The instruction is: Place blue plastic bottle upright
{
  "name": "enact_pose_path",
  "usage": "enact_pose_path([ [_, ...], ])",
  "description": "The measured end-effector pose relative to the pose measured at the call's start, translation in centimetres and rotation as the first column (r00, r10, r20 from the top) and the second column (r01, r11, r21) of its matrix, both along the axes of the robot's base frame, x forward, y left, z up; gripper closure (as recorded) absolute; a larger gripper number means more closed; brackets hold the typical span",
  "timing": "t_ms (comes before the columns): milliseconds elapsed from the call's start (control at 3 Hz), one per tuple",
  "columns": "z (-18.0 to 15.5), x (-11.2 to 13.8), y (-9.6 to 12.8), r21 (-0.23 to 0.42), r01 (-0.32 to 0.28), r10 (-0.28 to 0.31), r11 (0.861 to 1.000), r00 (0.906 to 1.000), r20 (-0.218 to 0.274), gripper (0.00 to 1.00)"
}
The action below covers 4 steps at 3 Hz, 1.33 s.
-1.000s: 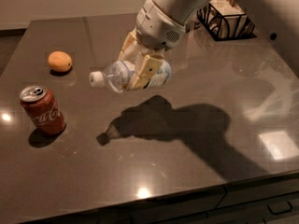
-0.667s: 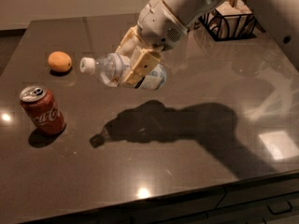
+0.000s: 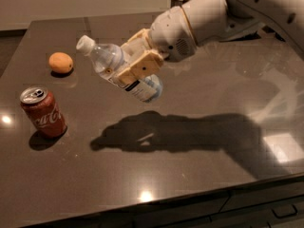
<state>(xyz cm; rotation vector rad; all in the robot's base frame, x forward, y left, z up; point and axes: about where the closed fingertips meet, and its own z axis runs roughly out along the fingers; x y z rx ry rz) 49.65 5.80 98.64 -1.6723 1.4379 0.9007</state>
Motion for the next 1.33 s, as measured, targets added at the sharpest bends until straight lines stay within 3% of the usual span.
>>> enact_pose_path([
  [333,-0.3,0.0,-0.9,0.108,0.112,-0.106,0.988,0.9928,-0.055,1.0],
  [667,-1.4,0.2,-2.1,0.201,0.205,-0.183,0.958,0.9757,-0.12,1.0],
  [1000,-2.4,0.1,-2.9,0.289,0.237,-0.196,0.927,0.9665,-0.166,1.0],
  [1333,-3.0,-0.3,-3.3,0.373,0.236,-0.175,0.897,0.9662,-0.189,1.0],
])
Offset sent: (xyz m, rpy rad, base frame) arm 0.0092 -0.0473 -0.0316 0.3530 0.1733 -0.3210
